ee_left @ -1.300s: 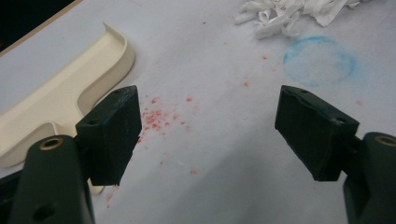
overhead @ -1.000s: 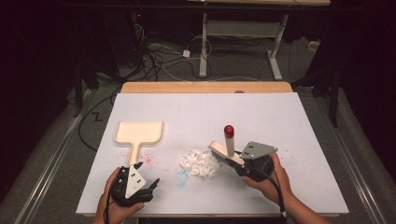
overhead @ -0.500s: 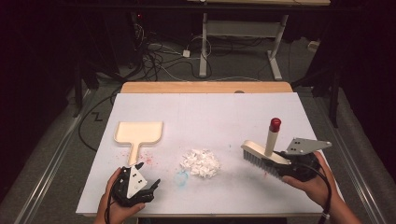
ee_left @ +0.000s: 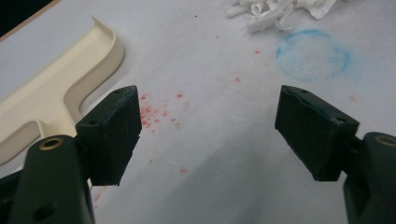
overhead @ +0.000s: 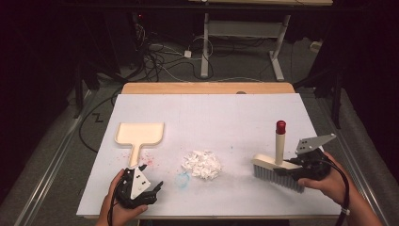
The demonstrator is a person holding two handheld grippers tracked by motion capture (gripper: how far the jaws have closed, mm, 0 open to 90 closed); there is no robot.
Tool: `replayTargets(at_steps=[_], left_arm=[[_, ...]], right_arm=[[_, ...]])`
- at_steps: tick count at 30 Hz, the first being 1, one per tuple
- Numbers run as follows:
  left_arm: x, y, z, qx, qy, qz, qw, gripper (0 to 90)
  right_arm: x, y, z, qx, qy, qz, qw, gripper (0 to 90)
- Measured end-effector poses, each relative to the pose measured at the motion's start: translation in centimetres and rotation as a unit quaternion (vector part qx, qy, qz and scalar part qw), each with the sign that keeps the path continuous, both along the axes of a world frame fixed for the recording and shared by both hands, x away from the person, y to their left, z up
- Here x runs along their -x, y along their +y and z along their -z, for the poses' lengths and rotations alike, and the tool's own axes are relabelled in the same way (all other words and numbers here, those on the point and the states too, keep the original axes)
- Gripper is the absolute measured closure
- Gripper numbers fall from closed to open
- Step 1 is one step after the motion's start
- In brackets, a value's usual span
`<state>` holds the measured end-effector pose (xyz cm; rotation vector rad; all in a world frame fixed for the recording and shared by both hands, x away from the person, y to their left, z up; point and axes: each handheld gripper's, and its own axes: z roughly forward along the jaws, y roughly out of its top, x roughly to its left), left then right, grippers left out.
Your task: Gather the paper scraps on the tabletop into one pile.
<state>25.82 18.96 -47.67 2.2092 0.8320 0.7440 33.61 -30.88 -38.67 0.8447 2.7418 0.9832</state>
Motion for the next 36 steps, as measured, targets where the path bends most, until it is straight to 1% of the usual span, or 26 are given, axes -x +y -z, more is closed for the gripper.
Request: replayTargets(at_steps=[2, 4, 5, 7, 9, 11, 16, 17, 18, 19, 20, 21, 23, 24, 25, 26, 27, 28, 29, 30, 31, 32, 33, 34, 35, 36], left_arm=[[-0.1, -0.1, 0.1, -0.002, 0.002, 0.002, 1.0000, 21.6], [-0.1, -0.2, 0.2, -0.004, 0.005, 0.003, 1.0000, 21.6], [-0.2, -0.2, 0.2, -0.003, 0.006, 0.004, 1.0000, 21.6], [-0.2, -0.3, 0.3, -0.006, 0.008, 0.004, 0.9999, 21.6], [-0.2, -0.4, 0.3, -0.007, 0.009, 0.006, 0.9999, 21.6], [-0.2, -0.5, 0.4, -0.010, 0.010, 0.007, 0.9999, 21.6], [-0.3, -0.6, 0.5, -0.012, 0.014, 0.009, 0.9998, 21.6], [-0.3, -0.7, 0.5, -0.012, 0.014, 0.009, 0.9998, 21.6], [-0.3, -0.7, 0.5, -0.013, 0.015, 0.010, 0.9998, 21.6], [-0.3, -0.7, 0.5, -0.013, 0.015, 0.010, 0.9997, 21.6], [-0.3, -0.7, 0.6, -0.013, 0.016, 0.010, 0.9997, 21.6], [-0.3, -0.7, 0.6, -0.013, 0.016, 0.010, 0.9997, 21.6], [-0.4, -0.7, 0.6, -0.013, 0.017, 0.011, 0.9997, 21.6], [-0.4, -0.8, 0.6, -0.014, 0.017, 0.012, 0.9997, 21.6], [-0.4, -0.8, 0.6, -0.014, 0.016, 0.013, 0.9997, 21.6], [-0.4, -0.9, 0.6, -0.014, 0.017, 0.013, 0.9997, 21.6], [-0.4, -0.9, 0.6, -0.015, 0.017, 0.014, 0.9997, 21.6], [-0.4, -0.9, 0.6, -0.016, 0.017, 0.014, 0.9996, 21.6], [-0.4, -1.0, 0.6, -0.016, 0.017, 0.015, 0.9996, 21.6], [-0.4, -1.0, 0.6, -0.016, 0.017, 0.015, 0.9996, 21.6], [-0.4, -1.0, 0.6, -0.015, 0.016, 0.015, 0.9996, 21.6], [-0.4, -0.9, 0.6, -0.015, 0.017, 0.015, 0.9996, 21.6], [-0.5, -0.9, 0.6, -0.015, 0.017, 0.014, 0.9997, 21.6], [-0.5, -0.9, 0.6, -0.014, 0.017, 0.013, 0.9997, 21.6], [-0.5, -0.9, 0.6, -0.013, 0.017, 0.012, 0.9997, 21.6], [-0.5, -0.8, 0.5, -0.012, 0.016, 0.011, 0.9997, 21.6]], right_arm=[[-1.3, 0.0, 0.3, 0.000, 0.015, -0.002, 0.9999, 67.7], [-2.4, 0.2, 0.7, 0.000, 0.024, -0.002, 0.9997, 67.6], [-2.9, 0.3, 0.9, 0.003, 0.033, -0.004, 0.9994, 67.7], [-4.0, 0.6, 1.1, 0.000, 0.049, -0.016, 0.9987, 67.6], [-5.2, 0.9, 1.2, 0.010, 0.053, -0.020, 0.9983, 66.7], [-6.3, 1.2, 1.3, 0.025, 0.060, -0.014, 0.9978, 65.0], [-8.7, 1.7, 1.9, 0.051, 0.068, 0.004, 0.9964, 57.0], [-9.1, 1.6, 2.0, 0.050, 0.069, 0.007, 0.9964, 55.8], [-9.4, 1.5, 2.0, 0.044, 0.071, 0.006, 0.9965, 54.6], [-9.6, 1.4, 2.0, 0.045, 0.066, 0.008, 0.9968, 52.3], [-9.7, 1.3, 2.0, 0.053, 0.064, 0.014, 0.9964, 49.7], [-9.9, 1.1, 2.1, 0.057, 0.060, 0.012, 0.9965, 48.2], [-10.1, 0.9, 2.2, 0.067, 0.060, 0.015, 0.9959, 44.8], [-10.2, 0.8, 2.3, 0.076, 0.058, 0.017, 0.9952, 44.0], [-10.2, 0.8, 2.4, 0.096, 0.050, 0.025, 0.9938, 43.7], [-10.3, 0.7, 2.4, 0.119, 0.030, 0.030, 0.9920, 44.7], [-10.3, 0.7, 2.4, 0.127, 0.016, 0.035, 0.9912, 47.2], [-10.4, 0.5, 2.3, 0.115, 0.010, 0.033, 0.9927, 46.6], [-10.5, 0.3, 2.2, 0.099, 0.005, 0.036, 0.9945, 46.9], [-10.4, 0.3, 2.2, 0.093, -0.003, 0.038, 0.9949, 46.5], [-10.3, 0.4, 2.1, 0.098, -0.022, 0.044, 0.9940, 45.5], [-10.1, 0.5, 1.9, 0.096, -0.044, 0.054, 0.9929, 45.9], [-9.8, 0.4, 1.8, 0.080, -0.058, 0.059, 0.9933, 46.8], [-9.5, 0.5, 1.6, 0.064, -0.073, 0.066, 0.9931, 45.5], [-9.1, 0.5, 1.5, 0.051, -0.094, 0.073, 0.9916, 43.5], [-8.6, 0.7, 1.4, 0.045, -0.115, 0.076, 0.9894, 42.7]])
